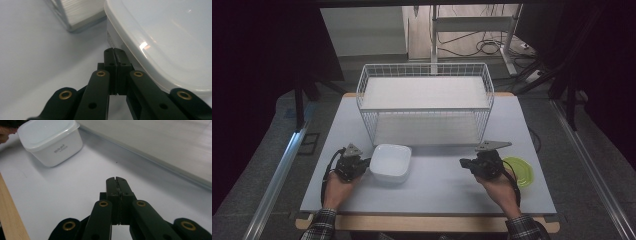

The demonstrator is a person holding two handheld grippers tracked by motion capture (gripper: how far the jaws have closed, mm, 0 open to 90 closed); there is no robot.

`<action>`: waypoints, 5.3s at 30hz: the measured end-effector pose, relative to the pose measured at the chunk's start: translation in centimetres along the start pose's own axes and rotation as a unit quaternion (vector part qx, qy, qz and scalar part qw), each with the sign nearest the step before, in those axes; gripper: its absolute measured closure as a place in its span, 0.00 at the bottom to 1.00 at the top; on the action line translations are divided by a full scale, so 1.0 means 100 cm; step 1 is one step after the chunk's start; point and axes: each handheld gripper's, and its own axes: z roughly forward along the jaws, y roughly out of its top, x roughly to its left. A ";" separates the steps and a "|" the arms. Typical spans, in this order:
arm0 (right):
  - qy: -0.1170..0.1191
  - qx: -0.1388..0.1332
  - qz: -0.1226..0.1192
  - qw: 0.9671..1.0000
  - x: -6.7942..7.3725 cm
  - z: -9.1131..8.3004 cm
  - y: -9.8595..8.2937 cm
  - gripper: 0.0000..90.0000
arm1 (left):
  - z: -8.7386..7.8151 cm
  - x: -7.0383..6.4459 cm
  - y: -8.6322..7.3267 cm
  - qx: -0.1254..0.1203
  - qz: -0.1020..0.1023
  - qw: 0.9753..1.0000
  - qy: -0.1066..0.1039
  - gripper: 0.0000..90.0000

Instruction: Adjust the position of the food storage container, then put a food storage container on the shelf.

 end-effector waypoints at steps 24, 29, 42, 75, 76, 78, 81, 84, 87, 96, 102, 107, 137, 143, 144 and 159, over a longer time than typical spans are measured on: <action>0.008 0.009 -0.012 1.000 0.008 0.037 -0.001 0.99 | 0.033 -0.059 0.024 -0.004 0.069 0.995 -0.072 0.98; 0.002 0.010 0.000 1.000 0.007 0.043 0.000 1.00 | 0.040 -0.069 0.027 -0.004 0.075 0.994 -0.081 0.97; -0.012 0.031 0.005 0.999 0.006 0.050 -0.002 1.00 | 0.039 -0.094 0.030 0.011 0.105 0.992 -0.076 0.98; -0.030 -0.007 -0.045 0.998 0.023 0.003 -0.015 0.54 | -0.012 -0.081 0.002 -0.023 0.067 0.995 -0.073 0.38; -0.027 -0.010 -0.045 0.999 0.023 0.002 -0.015 0.50 | -0.012 -0.081 0.000 -0.022 0.067 0.995 -0.076 0.35; -0.024 -0.014 -0.042 0.999 0.023 0.000 -0.016 0.43 | -0.014 -0.082 -0.003 -0.015 0.072 0.995 -0.071 0.32; -0.015 -0.020 -0.037 0.999 0.024 -0.001 -0.019 0.35 | -0.017 -0.080 -0.007 -0.019 0.069 0.994 -0.077 0.28; -0.010 -0.024 -0.036 0.999 0.026 -0.002 -0.022 0.30 | -0.021 -0.078 -0.010 -0.026 0.065 0.994 -0.081 0.24; -0.009 -0.026 -0.034 0.999 0.026 -0.002 -0.024 0.25 | -0.021 -0.078 -0.011 -0.035 0.063 0.993 -0.088 0.18; 0.000 -0.021 -0.028 0.999 0.025 0.005 -0.025 0.14 | -0.016 -0.077 -0.010 -0.053 0.063 0.994 -0.075 0.08; 0.012 -0.023 -0.036 0.999 0.028 0.008 -0.023 0.10 | -0.012 -0.079 -0.003 -0.060 0.072 0.993 -0.078 0.03; 0.014 -0.025 -0.040 0.999 0.032 0.010 -0.018 0.08 | -0.013 -0.084 0.012 -0.053 0.069 0.993 -0.085 0.04; 0.088 0.050 0.048 0.994 0.030 0.045 0.006 0.29 | 0.029 -0.093 0.042 -0.010 0.018 0.977 -0.213 0.14; 0.087 0.062 0.061 0.992 0.034 0.037 0.005 0.42 | 0.018 -0.096 0.039 0.003 0.000 0.979 -0.202 0.27; 0.082 0.060 0.065 0.993 0.035 0.033 0.005 0.48 | 0.016 -0.096 0.038 0.002 -0.004 0.980 -0.199 0.31; 0.073 0.039 0.144 0.986 0.038 0.013 0.003 0.83 | -0.011 -0.104 0.030 -0.033 -0.088 0.984 -0.151 0.76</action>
